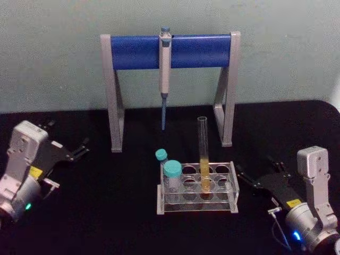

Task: Pick up the test tube from the test tube rack, shake it, then place it back into the test tube rack.

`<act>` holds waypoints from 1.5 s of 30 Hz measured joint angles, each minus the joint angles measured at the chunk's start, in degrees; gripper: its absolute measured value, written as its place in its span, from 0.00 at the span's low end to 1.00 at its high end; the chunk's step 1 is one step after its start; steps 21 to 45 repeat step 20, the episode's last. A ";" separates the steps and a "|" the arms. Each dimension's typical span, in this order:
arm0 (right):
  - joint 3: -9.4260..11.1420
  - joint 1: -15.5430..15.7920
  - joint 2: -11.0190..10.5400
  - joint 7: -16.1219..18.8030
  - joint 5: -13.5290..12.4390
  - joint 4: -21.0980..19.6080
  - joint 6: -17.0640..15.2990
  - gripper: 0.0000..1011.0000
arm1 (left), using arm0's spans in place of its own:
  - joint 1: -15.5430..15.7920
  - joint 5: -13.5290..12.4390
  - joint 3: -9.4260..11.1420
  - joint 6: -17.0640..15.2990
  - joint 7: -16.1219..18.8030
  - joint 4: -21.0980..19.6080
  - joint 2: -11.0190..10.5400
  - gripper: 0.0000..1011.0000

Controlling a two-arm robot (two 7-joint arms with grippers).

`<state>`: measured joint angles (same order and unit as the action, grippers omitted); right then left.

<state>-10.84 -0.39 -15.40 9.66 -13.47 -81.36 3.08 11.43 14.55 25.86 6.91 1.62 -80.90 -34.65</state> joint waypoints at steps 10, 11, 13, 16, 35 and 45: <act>-0.04 0.02 -0.04 -0.05 -0.01 -0.05 0.05 0.99 | 0.00 0.00 0.00 0.00 0.00 0.00 0.00 1.00; -0.04 0.02 -0.05 -0.05 -0.02 -0.05 0.05 0.99 | 0.00 0.00 0.00 0.00 0.00 0.00 0.00 1.00; -0.04 0.02 -0.05 -0.05 -0.02 -0.06 0.07 0.99 | 0.00 0.00 0.00 0.00 0.00 0.00 0.00 1.00; -0.04 0.03 -0.06 -0.05 -0.04 -0.06 0.09 0.99 | 0.00 0.00 0.00 0.00 0.00 0.00 0.00 1.00; -0.04 0.02 -0.06 -0.05 -0.06 -0.06 0.10 0.99 | 0.00 0.00 0.00 0.00 0.00 0.00 0.00 1.00; -0.04 0.02 -0.06 -0.05 -0.06 -0.06 0.10 0.99 | 0.00 0.00 0.00 0.00 0.00 0.00 0.00 1.00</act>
